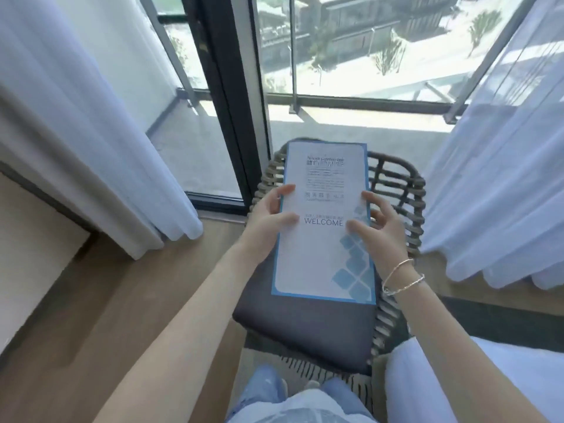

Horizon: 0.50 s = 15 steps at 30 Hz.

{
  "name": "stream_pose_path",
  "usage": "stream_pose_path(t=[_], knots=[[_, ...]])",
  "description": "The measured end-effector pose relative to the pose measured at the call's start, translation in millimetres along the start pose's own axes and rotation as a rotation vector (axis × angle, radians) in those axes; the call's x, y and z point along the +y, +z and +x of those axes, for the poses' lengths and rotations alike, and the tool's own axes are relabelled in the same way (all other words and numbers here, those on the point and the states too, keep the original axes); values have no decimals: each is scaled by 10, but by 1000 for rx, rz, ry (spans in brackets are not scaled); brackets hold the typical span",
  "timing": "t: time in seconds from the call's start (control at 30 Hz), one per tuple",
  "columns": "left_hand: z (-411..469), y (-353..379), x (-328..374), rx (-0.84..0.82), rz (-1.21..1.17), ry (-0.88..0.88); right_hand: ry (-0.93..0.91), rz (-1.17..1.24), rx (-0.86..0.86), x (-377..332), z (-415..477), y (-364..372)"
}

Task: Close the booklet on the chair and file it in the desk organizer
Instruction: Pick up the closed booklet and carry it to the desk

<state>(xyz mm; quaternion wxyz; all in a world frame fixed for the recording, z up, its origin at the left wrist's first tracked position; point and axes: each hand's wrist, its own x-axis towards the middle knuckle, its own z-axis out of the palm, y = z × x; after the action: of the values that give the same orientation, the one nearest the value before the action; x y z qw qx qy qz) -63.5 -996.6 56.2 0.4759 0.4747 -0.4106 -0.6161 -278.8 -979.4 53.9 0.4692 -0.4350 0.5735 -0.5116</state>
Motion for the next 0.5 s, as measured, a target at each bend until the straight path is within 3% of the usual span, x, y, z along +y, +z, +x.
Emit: stream_pose_path(t=[0.2,0.5], knots=[[-393,-179,572,153,49,174,-135,69,-183,-599,2,297],[-984,-610,584,464,-20,236,-138,109,-381,-610,-198,974]])
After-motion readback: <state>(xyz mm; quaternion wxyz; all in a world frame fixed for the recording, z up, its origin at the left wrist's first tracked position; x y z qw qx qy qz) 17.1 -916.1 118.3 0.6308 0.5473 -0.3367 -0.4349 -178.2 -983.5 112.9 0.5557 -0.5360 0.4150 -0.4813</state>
